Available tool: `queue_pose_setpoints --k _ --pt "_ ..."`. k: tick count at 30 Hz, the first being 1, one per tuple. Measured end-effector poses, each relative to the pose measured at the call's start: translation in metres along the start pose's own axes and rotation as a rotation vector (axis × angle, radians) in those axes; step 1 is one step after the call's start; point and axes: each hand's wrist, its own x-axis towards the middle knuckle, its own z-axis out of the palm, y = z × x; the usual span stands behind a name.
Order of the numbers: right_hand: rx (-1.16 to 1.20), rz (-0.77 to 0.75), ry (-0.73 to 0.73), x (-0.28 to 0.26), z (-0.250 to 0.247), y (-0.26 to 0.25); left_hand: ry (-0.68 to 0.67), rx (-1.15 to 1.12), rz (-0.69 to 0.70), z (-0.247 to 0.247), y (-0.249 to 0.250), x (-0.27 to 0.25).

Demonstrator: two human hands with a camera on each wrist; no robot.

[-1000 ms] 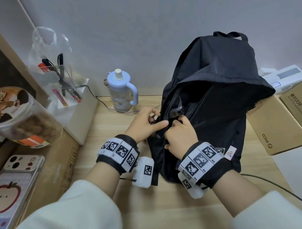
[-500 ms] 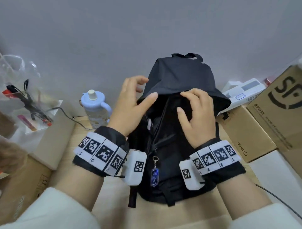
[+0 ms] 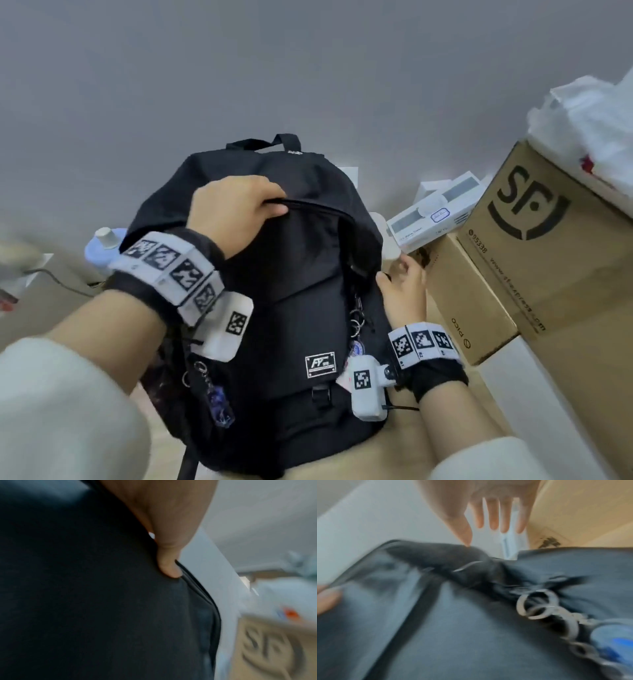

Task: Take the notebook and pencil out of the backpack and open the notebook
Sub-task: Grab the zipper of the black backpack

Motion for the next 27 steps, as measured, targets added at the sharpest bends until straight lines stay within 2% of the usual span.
queue_pose_setpoints --k 2,4,10,13,16,18,19,21,23,25,27 --pt "-0.094 0.048 -0.221 0.005 -0.002 0.023 0.053 -0.165 -0.066 -0.007 -0.025 -0.012" --pt "-0.118 -0.013 -0.334 0.004 0.001 0.036 0.069 -0.283 -0.084 -0.009 -0.043 -0.019" --pt "-0.221 -0.152 -0.271 0.011 0.009 0.044 0.129 -0.384 -0.201 -0.007 -0.074 -0.031" --pt "-0.243 -0.187 -0.295 0.014 0.003 0.044 0.169 -0.411 -0.323 -0.003 -0.083 -0.032" --pt "-0.338 -0.275 -0.241 0.011 0.0 0.038 0.187 -0.459 -0.39 0.001 -0.075 -0.028" --pt "-0.38 -0.389 -0.184 0.003 0.005 0.029 0.206 -0.492 -0.387 0.005 -0.064 -0.025" --pt "-0.372 -0.406 -0.207 -0.003 0.009 0.024 0.22 -0.504 -0.383 0.007 -0.058 -0.023" --pt "-0.447 -0.318 -0.336 -0.013 0.018 0.016 0.235 -0.519 -0.377 0.009 -0.046 -0.022" --pt "-0.621 -0.211 -0.434 -0.016 0.025 0.012 0.246 -0.522 -0.354 0.009 -0.036 -0.024" --pt "-0.643 -0.132 -0.495 -0.011 0.027 0.011 0.266 -0.482 -0.315 0.011 -0.028 -0.026" --pt "-0.573 -0.041 -0.575 -0.006 0.023 0.011 0.296 -0.35 -0.312 0.013 -0.022 -0.03"
